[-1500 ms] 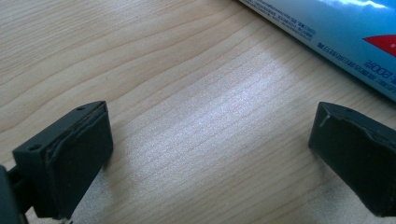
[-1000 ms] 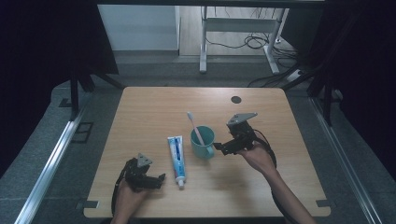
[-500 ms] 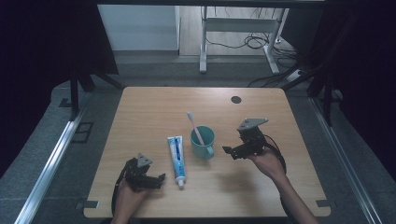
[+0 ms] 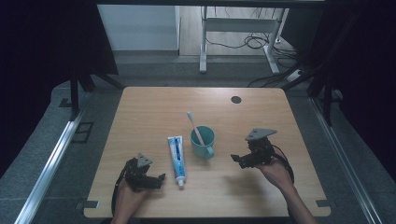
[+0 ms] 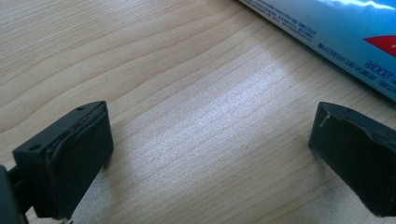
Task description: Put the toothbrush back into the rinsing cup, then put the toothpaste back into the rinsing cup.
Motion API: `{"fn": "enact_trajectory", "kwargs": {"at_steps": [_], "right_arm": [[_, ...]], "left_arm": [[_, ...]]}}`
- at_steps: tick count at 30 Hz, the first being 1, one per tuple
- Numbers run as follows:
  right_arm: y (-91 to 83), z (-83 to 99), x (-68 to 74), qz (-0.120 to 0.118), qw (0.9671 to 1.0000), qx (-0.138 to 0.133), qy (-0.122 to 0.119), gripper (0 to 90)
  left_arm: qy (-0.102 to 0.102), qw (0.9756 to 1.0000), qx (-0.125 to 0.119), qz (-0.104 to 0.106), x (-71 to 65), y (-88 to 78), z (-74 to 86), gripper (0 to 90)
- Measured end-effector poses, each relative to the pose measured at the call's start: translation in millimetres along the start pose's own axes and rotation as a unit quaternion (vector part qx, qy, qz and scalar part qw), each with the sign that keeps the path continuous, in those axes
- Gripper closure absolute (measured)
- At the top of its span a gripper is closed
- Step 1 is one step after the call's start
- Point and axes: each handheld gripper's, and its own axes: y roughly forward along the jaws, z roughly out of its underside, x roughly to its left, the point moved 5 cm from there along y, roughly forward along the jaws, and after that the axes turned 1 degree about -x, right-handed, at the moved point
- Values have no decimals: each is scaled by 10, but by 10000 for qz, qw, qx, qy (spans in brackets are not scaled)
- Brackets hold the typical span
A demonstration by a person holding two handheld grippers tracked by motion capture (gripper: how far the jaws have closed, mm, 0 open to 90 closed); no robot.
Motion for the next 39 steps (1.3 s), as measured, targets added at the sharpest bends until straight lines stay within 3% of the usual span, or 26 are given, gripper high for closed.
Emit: {"fn": "enact_trajectory", "kwargs": {"at_steps": [22,39], "right_arm": [[49,582,39,-55,9990,-212,384,59],[173,873,45,62,9995,-20,323,60]], "left_arm": [[18,10000,11,-7,1,-1,0,0],[0,10000,40,0,-3,-1,-4,0]]}}
